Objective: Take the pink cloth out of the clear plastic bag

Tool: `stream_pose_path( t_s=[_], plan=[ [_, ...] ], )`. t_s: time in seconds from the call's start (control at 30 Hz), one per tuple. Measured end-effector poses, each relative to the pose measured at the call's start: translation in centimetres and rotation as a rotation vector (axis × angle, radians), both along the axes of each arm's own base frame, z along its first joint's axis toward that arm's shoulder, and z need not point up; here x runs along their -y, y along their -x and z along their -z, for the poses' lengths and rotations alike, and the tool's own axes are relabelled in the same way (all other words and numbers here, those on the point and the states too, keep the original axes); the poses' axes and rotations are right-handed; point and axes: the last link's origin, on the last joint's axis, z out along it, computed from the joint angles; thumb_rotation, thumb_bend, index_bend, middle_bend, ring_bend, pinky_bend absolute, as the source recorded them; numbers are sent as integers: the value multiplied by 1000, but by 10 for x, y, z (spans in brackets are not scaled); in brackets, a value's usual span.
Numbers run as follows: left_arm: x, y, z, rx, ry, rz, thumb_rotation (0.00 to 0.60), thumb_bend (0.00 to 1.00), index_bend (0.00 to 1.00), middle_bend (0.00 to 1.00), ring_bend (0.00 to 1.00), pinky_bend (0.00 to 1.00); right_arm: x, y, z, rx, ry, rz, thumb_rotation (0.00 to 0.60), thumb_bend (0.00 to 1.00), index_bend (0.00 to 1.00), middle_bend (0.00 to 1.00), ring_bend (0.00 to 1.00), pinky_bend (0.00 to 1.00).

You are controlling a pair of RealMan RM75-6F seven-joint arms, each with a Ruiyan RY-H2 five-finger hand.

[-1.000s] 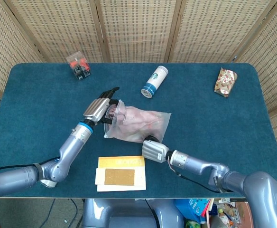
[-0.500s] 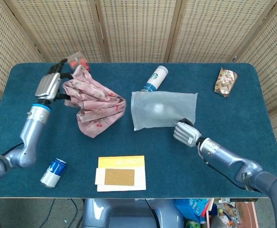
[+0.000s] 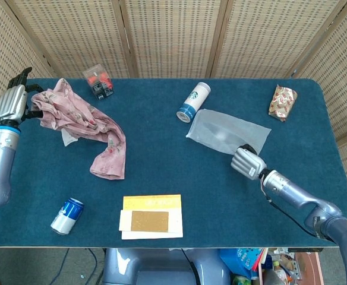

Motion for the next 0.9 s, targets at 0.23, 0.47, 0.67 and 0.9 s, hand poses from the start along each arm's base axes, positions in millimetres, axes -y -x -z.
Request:
stream_pose_path(
  t_s=[0.23,0.47,0.67,0.9],
  plan=[
    [4,11,3,-70,70,-46,600,66,0,0,0,0,0,4,-3,13,59,4,600,0,0,0,0,0],
    [22,12,-8,-127,74,-69,600,55,0,0,0,0,-17,-4,1,115,93,89,600,0,0,0,0,0],
    [49,16,-19,-129,60,-65,600,54,0,0,0,0,-38,-16,-10,264,86,142,600,0,0,0,0,0],
    [106,22,-31,-180,-10,13,600,56,0,0,0,0,-78,-18,-39,619,70,294,600,0,0,0,0,0]
  ],
)
